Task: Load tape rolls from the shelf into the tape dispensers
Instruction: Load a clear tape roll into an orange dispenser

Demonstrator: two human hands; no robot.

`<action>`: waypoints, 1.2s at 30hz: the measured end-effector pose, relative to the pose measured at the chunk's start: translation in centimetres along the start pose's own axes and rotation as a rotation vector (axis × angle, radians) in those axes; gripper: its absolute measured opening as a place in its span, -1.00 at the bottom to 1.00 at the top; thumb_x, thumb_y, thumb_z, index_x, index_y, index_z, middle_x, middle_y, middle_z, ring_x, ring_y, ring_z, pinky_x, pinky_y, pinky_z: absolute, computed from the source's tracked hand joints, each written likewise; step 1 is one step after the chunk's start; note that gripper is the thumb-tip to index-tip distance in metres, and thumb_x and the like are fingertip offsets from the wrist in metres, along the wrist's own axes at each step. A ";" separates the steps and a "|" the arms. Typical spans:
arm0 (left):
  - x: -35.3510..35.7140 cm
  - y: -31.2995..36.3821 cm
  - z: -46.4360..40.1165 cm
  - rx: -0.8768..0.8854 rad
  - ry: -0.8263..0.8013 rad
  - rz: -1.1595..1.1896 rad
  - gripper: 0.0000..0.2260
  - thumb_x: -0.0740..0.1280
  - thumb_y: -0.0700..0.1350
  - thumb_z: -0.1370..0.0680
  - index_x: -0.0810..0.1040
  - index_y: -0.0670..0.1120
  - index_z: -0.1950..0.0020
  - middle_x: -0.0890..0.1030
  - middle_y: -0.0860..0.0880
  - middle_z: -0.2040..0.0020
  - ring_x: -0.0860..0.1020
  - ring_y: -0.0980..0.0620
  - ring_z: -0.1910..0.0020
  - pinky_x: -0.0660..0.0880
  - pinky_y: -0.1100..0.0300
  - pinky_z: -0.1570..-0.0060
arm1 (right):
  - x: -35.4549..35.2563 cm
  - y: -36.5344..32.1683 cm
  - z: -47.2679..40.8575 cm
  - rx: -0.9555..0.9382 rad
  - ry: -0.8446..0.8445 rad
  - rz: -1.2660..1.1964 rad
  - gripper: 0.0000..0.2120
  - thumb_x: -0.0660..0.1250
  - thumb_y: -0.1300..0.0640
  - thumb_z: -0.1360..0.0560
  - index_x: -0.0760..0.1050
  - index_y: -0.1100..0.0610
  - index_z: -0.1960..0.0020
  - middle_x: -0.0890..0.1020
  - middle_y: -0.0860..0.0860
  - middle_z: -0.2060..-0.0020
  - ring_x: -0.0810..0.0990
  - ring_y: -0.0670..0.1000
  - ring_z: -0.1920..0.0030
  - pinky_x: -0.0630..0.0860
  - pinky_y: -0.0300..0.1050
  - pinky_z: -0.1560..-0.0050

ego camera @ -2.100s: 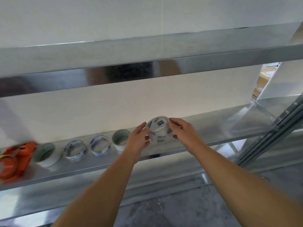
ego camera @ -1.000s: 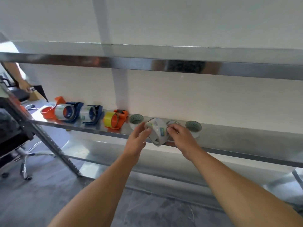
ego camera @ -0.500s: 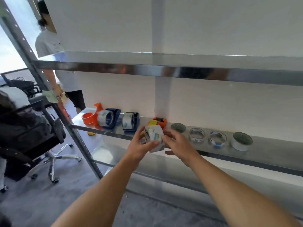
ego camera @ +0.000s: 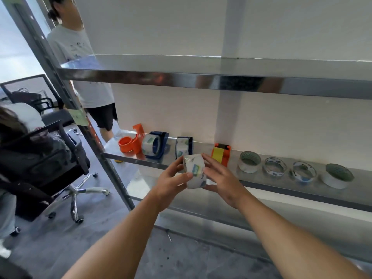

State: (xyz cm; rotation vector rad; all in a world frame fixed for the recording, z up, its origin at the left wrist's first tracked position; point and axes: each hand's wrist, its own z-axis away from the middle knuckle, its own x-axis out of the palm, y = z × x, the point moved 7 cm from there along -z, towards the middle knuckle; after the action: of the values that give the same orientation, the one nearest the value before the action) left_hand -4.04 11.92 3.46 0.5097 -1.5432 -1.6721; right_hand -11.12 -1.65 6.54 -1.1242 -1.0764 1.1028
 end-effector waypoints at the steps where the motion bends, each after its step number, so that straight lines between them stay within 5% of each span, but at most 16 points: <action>1: -0.4 0.0 -0.4 0.001 0.003 0.010 -0.25 0.55 -0.07 -0.42 0.30 0.04 -0.54 0.51 -0.13 -0.37 0.56 -0.17 -0.28 0.52 -0.15 -0.26 | 0.1 0.0 -0.7 0.001 -0.003 0.004 -0.65 0.19 0.07 -0.64 0.38 -0.29 -0.34 0.55 -0.19 -0.26 0.53 -0.02 -0.27 0.54 0.09 -0.22; 5: -1.9 1.2 -1.5 0.037 0.064 0.040 -0.39 0.47 -0.13 -0.49 0.34 0.03 -0.50 0.54 -0.08 -0.35 0.61 -0.10 -0.23 0.59 0.03 -0.13 | 0.9 -0.4 -3.6 -0.020 -0.004 -0.026 -0.66 0.20 0.10 -0.64 0.44 -0.34 -0.25 0.59 -0.20 -0.20 0.56 0.00 -0.25 0.55 0.07 -0.22; 10: -5.1 3.1 -3.2 0.092 0.119 0.060 -0.35 0.41 -0.10 -0.48 0.25 0.09 -0.52 0.51 0.00 -0.36 0.64 0.01 -0.17 0.60 0.14 -0.02 | 2.5 -0.6 -8.3 -0.016 -0.039 -0.028 -0.61 0.22 0.05 -0.63 0.36 -0.22 -0.42 0.55 -0.10 -0.29 0.56 0.01 -0.25 0.53 0.09 -0.25; 19: -12.2 4.3 -4.7 0.055 0.196 0.087 -0.34 0.52 0.00 -0.39 0.35 0.18 -0.45 0.52 -0.03 -0.37 0.56 -0.11 -0.28 0.47 -0.17 -0.31 | 7.5 -0.4 -14.8 0.022 -0.078 -0.003 -0.66 0.20 0.10 -0.64 0.41 -0.24 -0.33 0.58 -0.14 -0.18 0.59 0.00 -0.18 0.56 0.13 -0.20; 23: -16.1 4.9 -5.3 0.060 0.206 0.105 -0.41 0.53 0.02 -0.38 0.42 0.23 -0.36 0.53 -0.05 -0.37 0.55 -0.13 -0.30 0.50 -0.16 -0.28 | 10.6 -0.2 -17.4 0.023 -0.070 0.025 -0.64 0.20 0.10 -0.64 0.37 -0.17 -0.40 0.60 -0.17 -0.15 0.60 -0.05 -0.14 0.59 0.08 -0.17; 29: -24.1 6.2 -7.6 0.028 0.155 0.072 -0.38 0.56 0.02 -0.35 0.41 0.25 -0.35 0.52 -0.08 -0.36 0.52 -0.16 -0.31 0.45 -0.23 -0.31 | 16.1 0.1 -22.6 0.020 0.007 0.041 -0.70 0.22 0.07 -0.63 0.45 -0.32 -0.22 0.61 -0.13 -0.17 0.59 0.00 -0.18 0.59 0.10 -0.15; 33: -29.1 7.0 -8.9 0.022 0.127 0.014 -0.45 0.52 -0.02 -0.37 0.45 0.23 -0.30 0.58 -0.10 -0.27 0.59 -0.15 -0.23 0.49 -0.28 -0.23 | 20.0 0.5 -25.2 0.039 0.066 0.015 -0.70 0.20 0.11 -0.64 0.45 -0.23 -0.28 0.60 -0.13 -0.17 0.60 -0.03 -0.15 0.63 -0.14 0.12; 36: -32.2 7.5 -9.4 -0.005 0.103 0.001 -0.43 0.54 0.01 -0.31 0.47 0.22 -0.28 0.59 -0.13 -0.23 0.58 -0.20 -0.22 0.48 -0.32 -0.22 | 22.3 1.1 -27.1 0.056 0.105 0.011 -0.67 0.21 0.08 -0.63 0.45 -0.24 -0.32 0.59 -0.11 -0.22 0.60 0.04 -0.19 0.64 0.08 -0.03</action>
State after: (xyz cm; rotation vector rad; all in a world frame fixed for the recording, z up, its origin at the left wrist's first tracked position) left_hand 24.62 30.80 2.13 0.5829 -1.4644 -1.6229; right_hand 18.44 17.17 4.11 -1.1327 -0.9526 1.0644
